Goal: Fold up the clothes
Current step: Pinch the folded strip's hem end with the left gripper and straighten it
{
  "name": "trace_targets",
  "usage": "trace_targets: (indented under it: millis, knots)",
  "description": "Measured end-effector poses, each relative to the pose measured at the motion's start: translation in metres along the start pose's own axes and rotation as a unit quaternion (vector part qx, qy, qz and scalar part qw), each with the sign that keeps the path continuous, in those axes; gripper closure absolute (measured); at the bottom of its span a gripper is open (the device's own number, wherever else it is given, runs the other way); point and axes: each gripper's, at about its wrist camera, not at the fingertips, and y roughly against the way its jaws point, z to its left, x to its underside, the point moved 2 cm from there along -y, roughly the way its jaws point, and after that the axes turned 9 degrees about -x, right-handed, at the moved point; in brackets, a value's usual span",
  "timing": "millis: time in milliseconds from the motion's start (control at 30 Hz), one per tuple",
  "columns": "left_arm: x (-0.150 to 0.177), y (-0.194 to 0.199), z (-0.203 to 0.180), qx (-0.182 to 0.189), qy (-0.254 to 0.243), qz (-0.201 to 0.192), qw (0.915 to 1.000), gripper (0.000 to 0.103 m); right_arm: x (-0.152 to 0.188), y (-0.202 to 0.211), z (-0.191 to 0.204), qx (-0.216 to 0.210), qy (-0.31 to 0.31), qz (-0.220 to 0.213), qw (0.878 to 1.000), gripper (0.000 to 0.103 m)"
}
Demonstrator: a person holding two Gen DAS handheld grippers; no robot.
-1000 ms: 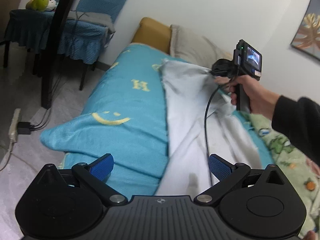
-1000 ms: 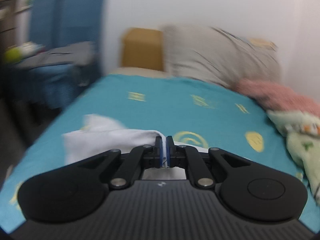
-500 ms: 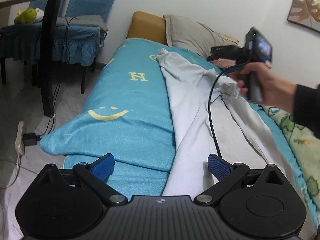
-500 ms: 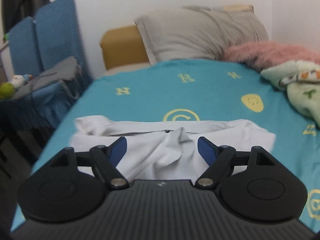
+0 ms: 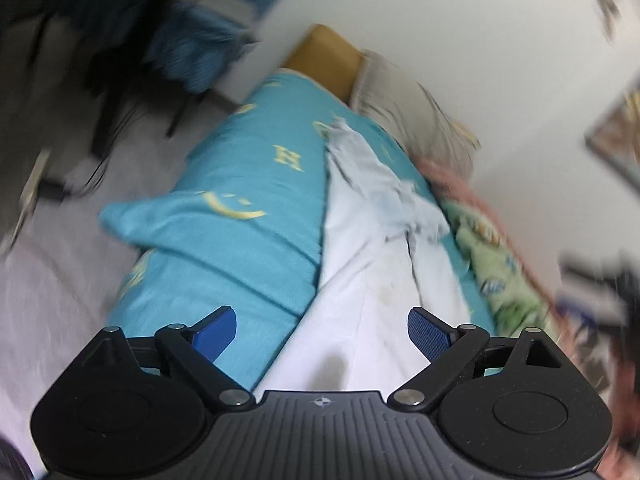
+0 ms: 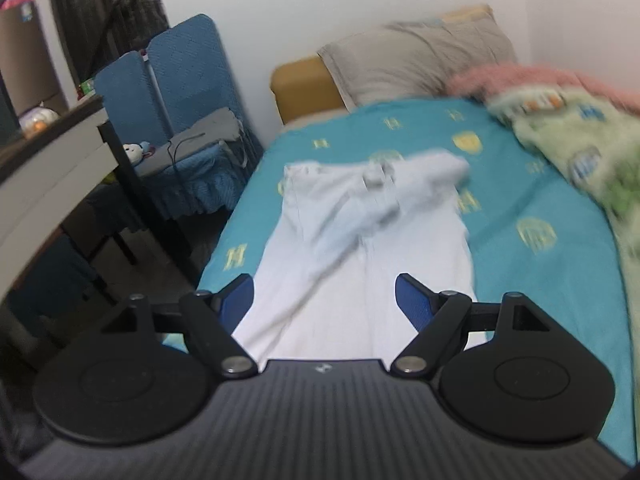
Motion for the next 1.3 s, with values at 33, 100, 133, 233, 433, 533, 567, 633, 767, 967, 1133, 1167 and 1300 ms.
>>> trace_targets:
  millis: [33, 100, 133, 233, 433, 533, 567, 633, 767, 967, 1133, 1167, 1300]
  knots:
    - [-0.001, 0.007, 0.004, 0.001, 0.018, 0.004, 0.9998, 0.009, 0.007, 0.012, -0.002, -0.001, -0.015, 0.007, 1.000, 0.024]
    - [0.001, 0.015, 0.009, -0.005, 0.045, 0.016, 0.9988, 0.010, 0.018, 0.023, -0.010, -0.007, -0.037, 0.008, 0.999, 0.024]
    - [0.002, 0.016, 0.011, -0.018, 0.048, 0.027, 0.9983, 0.012, 0.024, 0.029, -0.014, -0.009, -0.049, 0.008, 0.999, 0.024]
    - [0.008, 0.009, 0.015, -0.077, 0.042, 0.067, 0.9939, 0.022, 0.041, 0.046, -0.026, -0.018, -0.083, 0.010, 0.996, 0.024]
    - [0.019, -0.003, 0.025, -0.166, 0.037, 0.124, 0.9776, 0.039, 0.070, 0.077, -0.047, -0.033, -0.142, 0.010, 0.989, 0.024]
    - [0.022, 0.002, 0.022, -0.154, 0.033, 0.130, 0.9790, 0.043, 0.073, 0.083, -0.053, -0.039, -0.156, 0.006, 0.987, 0.024]
    - [0.023, 0.003, 0.020, -0.148, 0.030, 0.133, 0.9795, 0.044, 0.073, 0.083, -0.055, -0.041, -0.162, 0.005, 0.986, 0.024]
    - [0.027, 0.004, 0.012, -0.146, 0.008, 0.140, 0.9794, 0.066, 0.074, 0.084, -0.059, -0.049, -0.174, 0.006, 0.984, 0.024]
    - [0.037, 0.012, -0.014, -0.148, -0.051, 0.137, 0.9781, 0.101, 0.077, 0.085, -0.065, -0.059, -0.194, 0.009, 0.979, 0.024]
    - [0.058, 0.051, -0.087, -0.143, -0.185, 0.064, 0.9703, 0.102, 0.079, 0.087, -0.079, -0.069, -0.230, 0.005, 0.971, 0.024]
    - [0.078, 0.076, -0.146, -0.131, -0.278, 0.012, 0.9515, 0.102, 0.077, 0.089, -0.090, -0.069, -0.252, -0.006, 0.965, 0.023]
    - [0.083, 0.076, -0.156, -0.126, -0.284, 0.010, 0.9505, 0.102, 0.077, 0.089, -0.091, -0.067, -0.250, -0.008, 0.966, 0.023]
    - [0.104, 0.070, -0.188, -0.109, -0.308, 0.011, 0.9451, 0.102, 0.076, 0.091, -0.093, -0.056, -0.236, -0.011, 0.970, 0.023]
